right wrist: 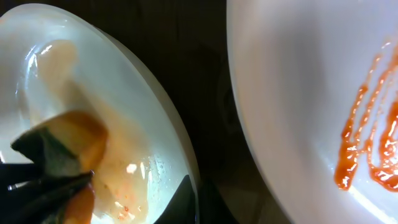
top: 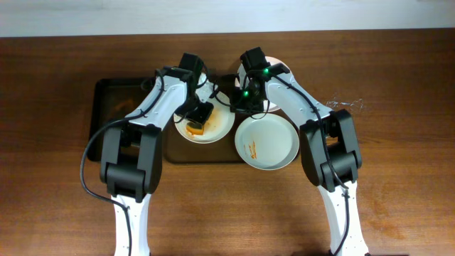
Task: Clean dirty plates on tray and stack at the side
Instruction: 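Scrub the left plate with the sponge while the right gripper holds it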
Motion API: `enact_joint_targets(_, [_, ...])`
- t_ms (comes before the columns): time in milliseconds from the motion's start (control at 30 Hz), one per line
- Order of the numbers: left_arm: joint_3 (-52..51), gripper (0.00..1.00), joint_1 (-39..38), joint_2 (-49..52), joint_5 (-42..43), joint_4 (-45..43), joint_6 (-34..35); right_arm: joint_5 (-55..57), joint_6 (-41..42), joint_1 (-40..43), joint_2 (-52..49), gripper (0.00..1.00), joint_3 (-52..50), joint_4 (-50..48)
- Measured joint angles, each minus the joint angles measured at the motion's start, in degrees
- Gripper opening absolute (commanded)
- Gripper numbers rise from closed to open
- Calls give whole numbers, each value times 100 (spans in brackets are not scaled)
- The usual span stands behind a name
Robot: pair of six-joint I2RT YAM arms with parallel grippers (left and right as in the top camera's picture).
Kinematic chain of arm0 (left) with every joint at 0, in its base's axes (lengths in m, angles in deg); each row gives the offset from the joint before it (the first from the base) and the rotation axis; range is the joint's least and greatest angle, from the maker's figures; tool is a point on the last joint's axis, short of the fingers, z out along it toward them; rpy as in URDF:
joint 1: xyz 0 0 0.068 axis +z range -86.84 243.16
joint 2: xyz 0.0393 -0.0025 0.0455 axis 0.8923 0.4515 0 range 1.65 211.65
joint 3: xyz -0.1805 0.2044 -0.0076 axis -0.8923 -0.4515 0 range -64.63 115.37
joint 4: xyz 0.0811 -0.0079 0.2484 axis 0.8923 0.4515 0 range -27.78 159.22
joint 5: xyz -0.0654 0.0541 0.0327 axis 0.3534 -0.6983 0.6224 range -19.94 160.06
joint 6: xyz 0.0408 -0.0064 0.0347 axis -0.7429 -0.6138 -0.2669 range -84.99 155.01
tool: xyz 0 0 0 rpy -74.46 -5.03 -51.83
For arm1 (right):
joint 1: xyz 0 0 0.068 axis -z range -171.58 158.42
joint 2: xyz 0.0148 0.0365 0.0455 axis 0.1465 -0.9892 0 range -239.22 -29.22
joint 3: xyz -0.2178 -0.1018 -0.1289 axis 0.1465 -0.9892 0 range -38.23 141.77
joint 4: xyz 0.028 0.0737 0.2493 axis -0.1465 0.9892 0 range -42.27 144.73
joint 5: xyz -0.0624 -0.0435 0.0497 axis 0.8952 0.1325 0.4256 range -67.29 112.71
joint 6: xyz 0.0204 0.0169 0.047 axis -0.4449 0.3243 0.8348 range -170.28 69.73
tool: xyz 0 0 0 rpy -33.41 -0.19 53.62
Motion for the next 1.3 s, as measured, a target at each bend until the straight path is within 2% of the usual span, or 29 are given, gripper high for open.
enact_joint_targets(67, [0, 0, -24, 2, 221, 186, -448, 2, -20, 0, 2, 4, 0, 0])
enact_joint_targets(133, [-9, 0, -35, 2, 446, 286, -608, 0, -39, 0, 0, 4, 0, -2])
enact_joint_targets(233, [-59, 0, -35, 35, 1019, 289, -326, 0, -42, 0, 0, 4, 0, -2])
enact_joint_targets(333, [-85, 0, -42, 50, 1252, 149, 883, 2, -42, 0, 0, 4, 0, -9])
enact_joint_targets(367, [-94, 0, -57, 50, 1182, 61, 1543, 9, -37, 4, 0, 4, 0, -22])
enact_joint_targets(433, [-79, 0, -109, 48, 798, 7, 3134, 0, -37, 4, 0, 4, 0, -35])
enact_joint_targets(567, [-26, 0, -190, -4, -472, -50, 5209, -72, -22, -24, 0, 4, 0, -81])
enact_joint_targets(667, [-37, 0, -199, -13, -2026, -402, 6124, -122, 28, -35, 0, 4, 0, -85])
enact_joint_targets(733, [-68, 0, -179, 17, -2542, -662, 6312, -129, 44, -35, 0, 4, 0, -85])
enact_joint_targets(933, [-120, 0, -168, 83, -3161, -1447, 6638, -125, 74, -33, 0, 4, 0, -85])
enact_joint_targets(1033, [-140, 0, -197, 96, -3261, -1764, 6516, -109, 76, -33, 0, 4, 0, -85])
enact_joint_targets(1100, [-149, 0, -284, 138, -3226, -2015, 5757, -107, 83, -31, 0, 5, 0, -83])
enact_joint_targets(1233, [-146, 0, -452, 170, -2861, -2100, 3552, -107, 72, 0, 2, 4, 0, -72])
enact_joint_targets(1300, [-129, 0, -516, 170, -2839, -1853, 2942, -105, 68, 7, 2, 5, 0, -59])
